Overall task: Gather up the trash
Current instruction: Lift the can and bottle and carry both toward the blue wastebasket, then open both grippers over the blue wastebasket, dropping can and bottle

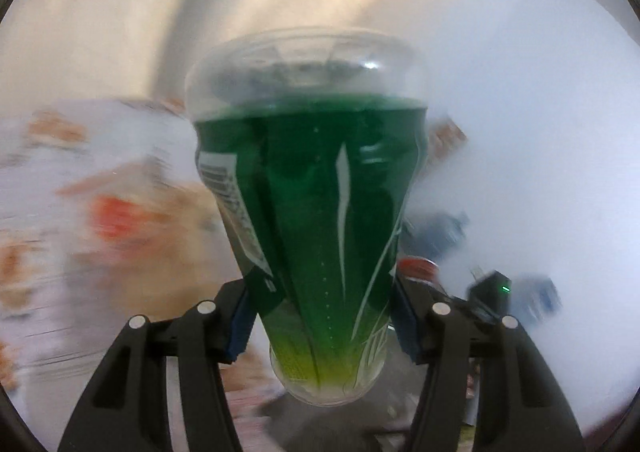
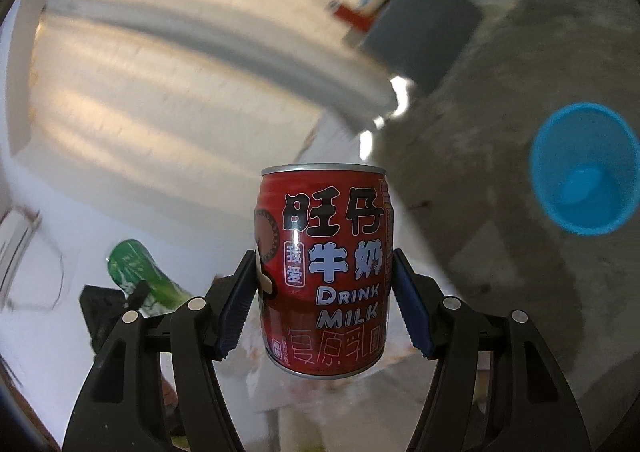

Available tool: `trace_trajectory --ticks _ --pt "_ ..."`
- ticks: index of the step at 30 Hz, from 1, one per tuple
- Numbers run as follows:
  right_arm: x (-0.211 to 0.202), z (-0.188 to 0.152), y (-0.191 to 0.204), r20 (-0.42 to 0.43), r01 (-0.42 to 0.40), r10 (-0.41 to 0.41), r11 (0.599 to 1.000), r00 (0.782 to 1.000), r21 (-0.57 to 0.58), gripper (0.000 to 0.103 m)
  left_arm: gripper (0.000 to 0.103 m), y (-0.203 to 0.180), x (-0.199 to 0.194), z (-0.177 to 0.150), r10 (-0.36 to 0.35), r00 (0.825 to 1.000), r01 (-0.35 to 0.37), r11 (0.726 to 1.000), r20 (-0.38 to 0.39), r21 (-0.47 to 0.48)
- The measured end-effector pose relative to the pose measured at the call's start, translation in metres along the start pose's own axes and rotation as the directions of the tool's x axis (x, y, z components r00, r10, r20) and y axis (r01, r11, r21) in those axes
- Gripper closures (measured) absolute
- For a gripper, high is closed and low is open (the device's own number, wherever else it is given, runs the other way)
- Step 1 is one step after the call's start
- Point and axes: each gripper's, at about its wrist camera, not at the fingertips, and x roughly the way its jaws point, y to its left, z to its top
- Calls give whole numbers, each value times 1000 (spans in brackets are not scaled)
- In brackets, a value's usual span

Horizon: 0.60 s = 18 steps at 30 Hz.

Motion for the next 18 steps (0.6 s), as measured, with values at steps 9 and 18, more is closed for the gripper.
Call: trace_trajectory --ticks 9,18 --pt "-25 19 -121 62 139 -154 968 986 209 41 47 -44 252 10 -30 884 48 998 -467 27" --pt "19 56 -232 -30 340 -349 887 937 311 41 46 -55 479 -13 158 725 -123 987 -670 100"
